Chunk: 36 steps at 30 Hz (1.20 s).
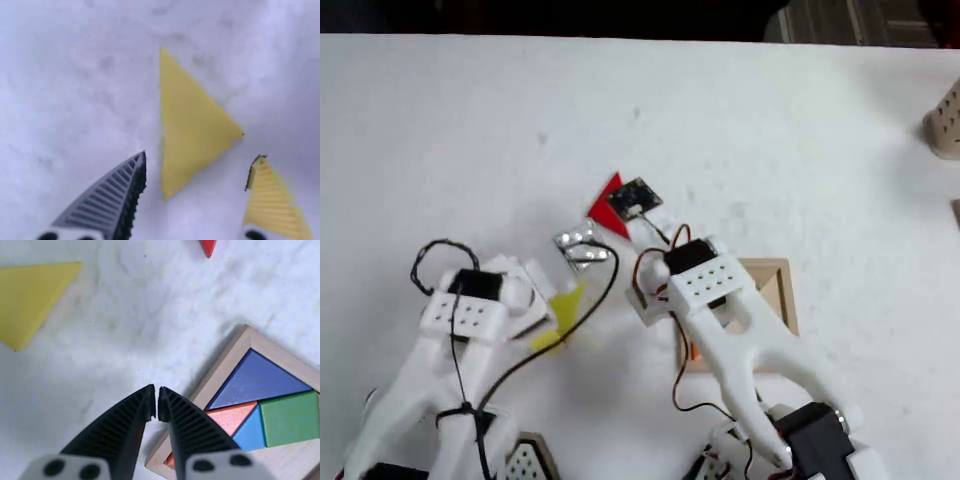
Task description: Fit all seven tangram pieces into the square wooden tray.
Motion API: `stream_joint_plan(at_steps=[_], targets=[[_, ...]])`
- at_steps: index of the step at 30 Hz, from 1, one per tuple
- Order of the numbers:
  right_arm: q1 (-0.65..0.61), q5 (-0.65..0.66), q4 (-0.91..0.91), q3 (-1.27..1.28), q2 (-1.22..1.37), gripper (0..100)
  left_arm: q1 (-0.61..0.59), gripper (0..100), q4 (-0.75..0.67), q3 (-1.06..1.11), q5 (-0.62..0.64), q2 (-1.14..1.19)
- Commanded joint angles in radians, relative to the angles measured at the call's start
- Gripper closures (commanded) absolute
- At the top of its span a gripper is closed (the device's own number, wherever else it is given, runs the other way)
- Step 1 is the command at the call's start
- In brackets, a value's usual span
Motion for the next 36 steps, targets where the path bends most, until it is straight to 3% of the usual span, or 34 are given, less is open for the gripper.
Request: stream_joint_plan(at_steps=[1, 11, 18, 21, 25, 36], targets=[[0.002, 0.014, -0.001, -0.005, -0.047, 98.1, 0.028, 66, -0.044, -0.018, -0.006, 0.058], [-0.001, 0.014, -0.001, -0.005, -0.047, 98.1, 0.042, 67, -0.224, -0.018, 0.078, 0.243], [-0.001, 0.014, -0.001, -0.005, -0.047, 98.1, 0.111, 67, -0.227, -0.040, 0.193, 0.280], [-0.001, 0.014, 0.001, -0.005, -0.047, 98.1, 0.137, 72, -0.229, -0.038, 0.252, 0.280], [-0.001, 0.014, 0.001, -0.005, -0.047, 98.1, 0.130, 78, -0.221, -0.037, 0.255, 0.280], [-0.002, 0.014, 0.002, -0.005, -0.050, 98.1, 0.130, 79, -0.184, -0.035, 0.262, 0.272]])
